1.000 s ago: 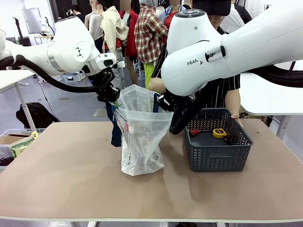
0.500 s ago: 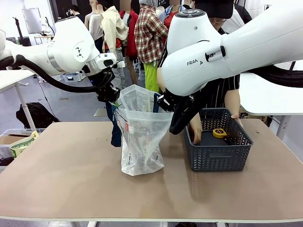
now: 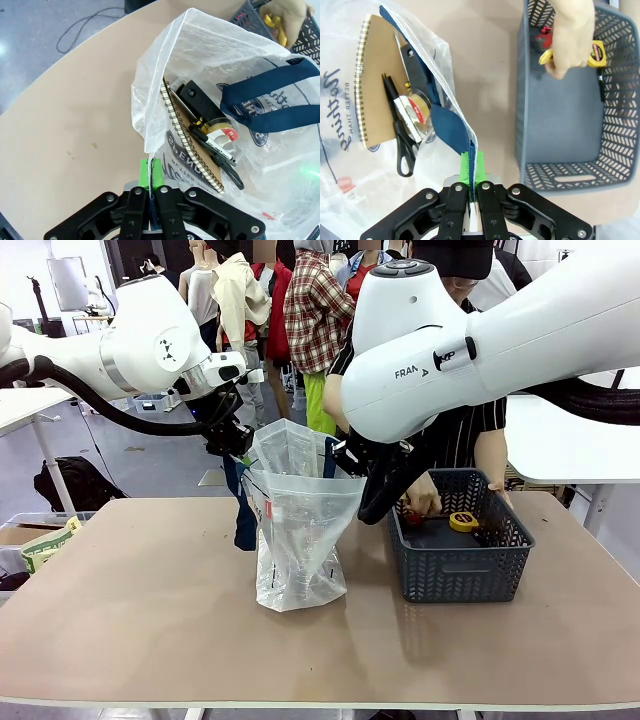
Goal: Transfer purchased items from the store into the shopping bag.
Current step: Move the Reusable shopping bag to the right side of the table.
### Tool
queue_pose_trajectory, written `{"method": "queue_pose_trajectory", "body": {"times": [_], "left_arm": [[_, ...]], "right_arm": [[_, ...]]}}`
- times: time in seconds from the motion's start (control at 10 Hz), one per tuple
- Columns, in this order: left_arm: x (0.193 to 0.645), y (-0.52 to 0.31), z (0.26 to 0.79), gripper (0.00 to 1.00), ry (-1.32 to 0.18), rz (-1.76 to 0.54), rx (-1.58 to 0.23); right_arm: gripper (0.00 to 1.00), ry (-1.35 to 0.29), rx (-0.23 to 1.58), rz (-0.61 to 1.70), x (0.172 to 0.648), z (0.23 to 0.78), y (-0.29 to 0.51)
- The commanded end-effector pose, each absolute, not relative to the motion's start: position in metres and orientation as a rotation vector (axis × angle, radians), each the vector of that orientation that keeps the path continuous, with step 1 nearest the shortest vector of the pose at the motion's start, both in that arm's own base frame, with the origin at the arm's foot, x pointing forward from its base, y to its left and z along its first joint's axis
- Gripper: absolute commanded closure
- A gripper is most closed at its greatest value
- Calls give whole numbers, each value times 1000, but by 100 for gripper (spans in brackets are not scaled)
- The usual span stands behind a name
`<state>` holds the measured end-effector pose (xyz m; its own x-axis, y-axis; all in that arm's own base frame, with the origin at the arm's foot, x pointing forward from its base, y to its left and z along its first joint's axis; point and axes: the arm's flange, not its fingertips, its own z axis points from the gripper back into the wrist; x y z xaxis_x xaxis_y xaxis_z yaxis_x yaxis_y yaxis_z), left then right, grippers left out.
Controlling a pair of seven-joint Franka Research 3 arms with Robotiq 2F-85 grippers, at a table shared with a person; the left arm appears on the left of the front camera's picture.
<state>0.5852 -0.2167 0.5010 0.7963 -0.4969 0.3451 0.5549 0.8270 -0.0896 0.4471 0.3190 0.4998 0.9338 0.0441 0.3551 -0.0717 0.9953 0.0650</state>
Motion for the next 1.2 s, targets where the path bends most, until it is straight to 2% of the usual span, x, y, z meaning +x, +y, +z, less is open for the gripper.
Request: {"method": "queue_pose_trajectory", "body": {"times": [0.0,1.1], "left_arm": [[586,-215,505,100,-317,-565,-170],[586,-215,505,100,-317,-565,-170]], "right_arm": [[100,-357,71,58,445,499,317],[100,-357,71,58,445,499,317]]}}
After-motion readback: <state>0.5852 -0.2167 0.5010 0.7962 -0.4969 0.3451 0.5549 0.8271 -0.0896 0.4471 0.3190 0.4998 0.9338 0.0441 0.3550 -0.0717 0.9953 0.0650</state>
